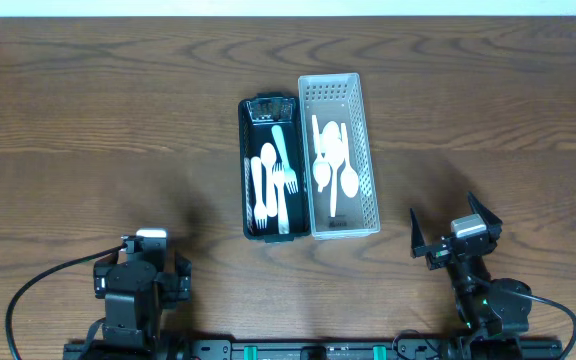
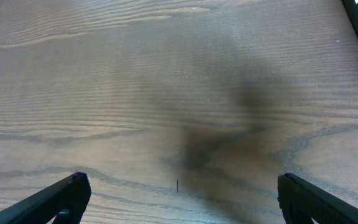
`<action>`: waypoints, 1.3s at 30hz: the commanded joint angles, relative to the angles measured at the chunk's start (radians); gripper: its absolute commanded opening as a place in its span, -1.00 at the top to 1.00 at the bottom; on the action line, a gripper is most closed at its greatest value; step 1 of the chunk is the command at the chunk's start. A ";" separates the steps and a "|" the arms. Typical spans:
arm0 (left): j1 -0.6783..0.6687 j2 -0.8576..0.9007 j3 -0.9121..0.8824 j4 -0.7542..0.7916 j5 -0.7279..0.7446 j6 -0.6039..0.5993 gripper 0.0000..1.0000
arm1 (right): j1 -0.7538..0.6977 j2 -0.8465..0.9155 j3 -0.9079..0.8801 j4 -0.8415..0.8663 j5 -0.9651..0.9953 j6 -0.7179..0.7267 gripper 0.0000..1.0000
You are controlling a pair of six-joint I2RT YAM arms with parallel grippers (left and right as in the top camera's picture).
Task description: Pack container
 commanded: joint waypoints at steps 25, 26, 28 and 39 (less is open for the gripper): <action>-0.003 -0.106 0.001 -0.116 -0.016 0.013 -0.96 | -0.006 -0.007 -0.005 0.000 0.005 0.015 -0.99; -0.003 -0.116 0.001 -0.116 -0.016 0.013 -0.96 | -0.006 -0.007 -0.005 0.000 0.005 0.015 -0.98; -0.003 -0.132 0.001 -0.116 -0.016 0.013 -0.96 | -0.006 -0.007 -0.005 0.000 0.005 0.015 -0.98; -0.004 -0.241 -0.154 0.565 0.123 0.005 -0.96 | -0.006 -0.007 -0.005 0.000 0.005 0.015 -0.99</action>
